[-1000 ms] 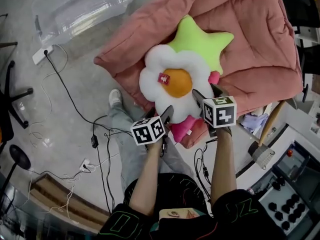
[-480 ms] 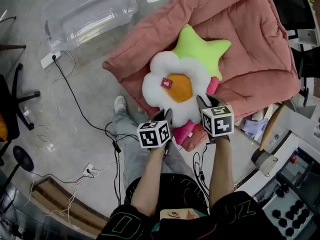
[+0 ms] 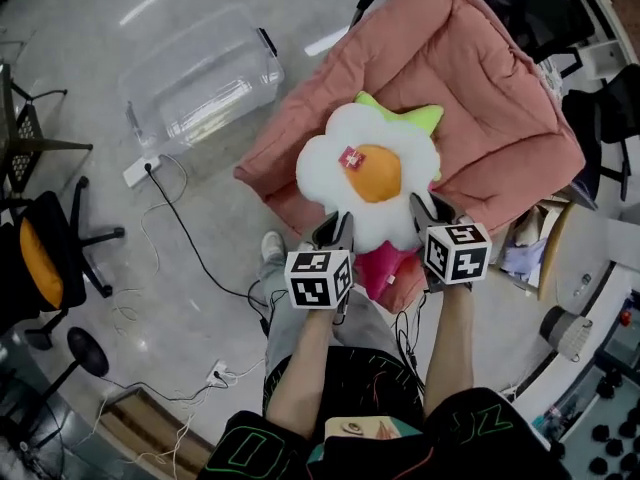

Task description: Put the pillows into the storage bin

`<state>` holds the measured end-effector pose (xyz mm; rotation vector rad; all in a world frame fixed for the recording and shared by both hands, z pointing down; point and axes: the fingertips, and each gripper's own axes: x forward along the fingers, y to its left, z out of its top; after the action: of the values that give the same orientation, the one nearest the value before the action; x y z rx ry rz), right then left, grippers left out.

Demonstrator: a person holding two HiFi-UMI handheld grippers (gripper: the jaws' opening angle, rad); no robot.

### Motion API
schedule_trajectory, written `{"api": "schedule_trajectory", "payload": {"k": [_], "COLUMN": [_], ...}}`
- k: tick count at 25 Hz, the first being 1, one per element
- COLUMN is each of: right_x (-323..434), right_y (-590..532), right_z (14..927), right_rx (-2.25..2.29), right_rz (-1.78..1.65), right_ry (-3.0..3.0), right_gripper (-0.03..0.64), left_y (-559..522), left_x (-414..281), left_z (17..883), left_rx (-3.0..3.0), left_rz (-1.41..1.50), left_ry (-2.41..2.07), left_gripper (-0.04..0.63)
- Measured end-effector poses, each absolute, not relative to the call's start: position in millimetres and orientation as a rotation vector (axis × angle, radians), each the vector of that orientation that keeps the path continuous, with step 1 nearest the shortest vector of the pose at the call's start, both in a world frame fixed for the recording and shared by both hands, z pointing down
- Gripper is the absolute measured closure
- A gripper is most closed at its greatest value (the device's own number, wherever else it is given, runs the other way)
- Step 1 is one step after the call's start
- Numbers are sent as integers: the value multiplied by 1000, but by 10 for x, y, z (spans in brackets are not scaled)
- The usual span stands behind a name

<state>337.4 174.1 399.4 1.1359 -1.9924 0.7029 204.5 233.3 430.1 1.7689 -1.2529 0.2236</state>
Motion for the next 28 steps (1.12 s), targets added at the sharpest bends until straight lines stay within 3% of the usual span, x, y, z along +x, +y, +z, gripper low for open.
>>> {"api": "schedule_trajectory", "payload": {"k": [15, 28], "right_x": [2624, 984], "right_y": [1131, 377], "right_z": [3166, 3280], "right_rx": [1146, 978], "right_rz": [669, 670], "right_ry": [-2342, -2408], "right_gripper": [534, 532], "left_y": [1712, 1096], "left_x": [1236, -346], "left_z": [3303, 3387], "left_rx": [1912, 1807], "left_rz": [257, 226], "left_ry": [-1507, -1627], "left_gripper": [548, 546]}}
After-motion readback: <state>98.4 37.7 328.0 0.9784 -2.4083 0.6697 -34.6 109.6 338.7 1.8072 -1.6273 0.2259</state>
